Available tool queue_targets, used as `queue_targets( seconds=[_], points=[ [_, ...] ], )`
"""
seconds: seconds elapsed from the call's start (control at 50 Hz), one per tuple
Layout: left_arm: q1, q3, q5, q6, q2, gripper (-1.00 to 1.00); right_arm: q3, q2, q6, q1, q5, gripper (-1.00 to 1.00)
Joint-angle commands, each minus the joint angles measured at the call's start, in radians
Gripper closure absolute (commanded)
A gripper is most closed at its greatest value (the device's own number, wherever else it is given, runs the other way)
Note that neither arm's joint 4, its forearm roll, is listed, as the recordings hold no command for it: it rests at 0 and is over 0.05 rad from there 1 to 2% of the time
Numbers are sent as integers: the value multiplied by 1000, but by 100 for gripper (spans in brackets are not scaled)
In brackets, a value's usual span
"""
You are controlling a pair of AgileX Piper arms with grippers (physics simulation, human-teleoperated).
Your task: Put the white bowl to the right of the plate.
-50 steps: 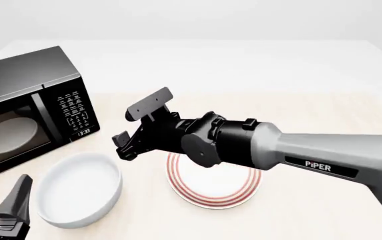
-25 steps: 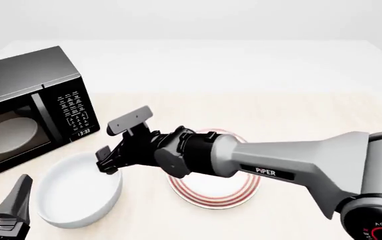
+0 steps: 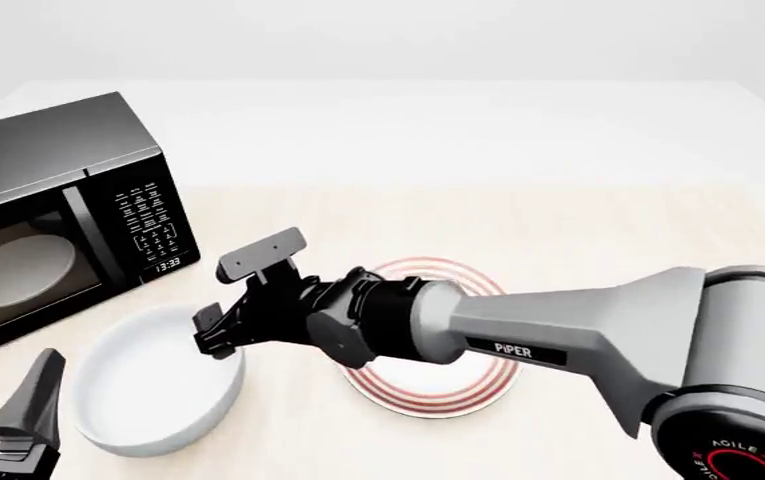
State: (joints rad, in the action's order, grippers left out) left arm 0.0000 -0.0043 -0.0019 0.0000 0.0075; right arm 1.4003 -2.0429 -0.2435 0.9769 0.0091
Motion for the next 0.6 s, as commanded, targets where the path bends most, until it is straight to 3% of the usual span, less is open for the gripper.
queue_targets(
  seconds=[0.02,0.6],
  points=[
    [0,0,0,0,0,-100,-5,-15,-15,1,-18,-100],
    [0,0,0,0,0,-100,2,-72,-52,8,-43,-100]
  ],
)
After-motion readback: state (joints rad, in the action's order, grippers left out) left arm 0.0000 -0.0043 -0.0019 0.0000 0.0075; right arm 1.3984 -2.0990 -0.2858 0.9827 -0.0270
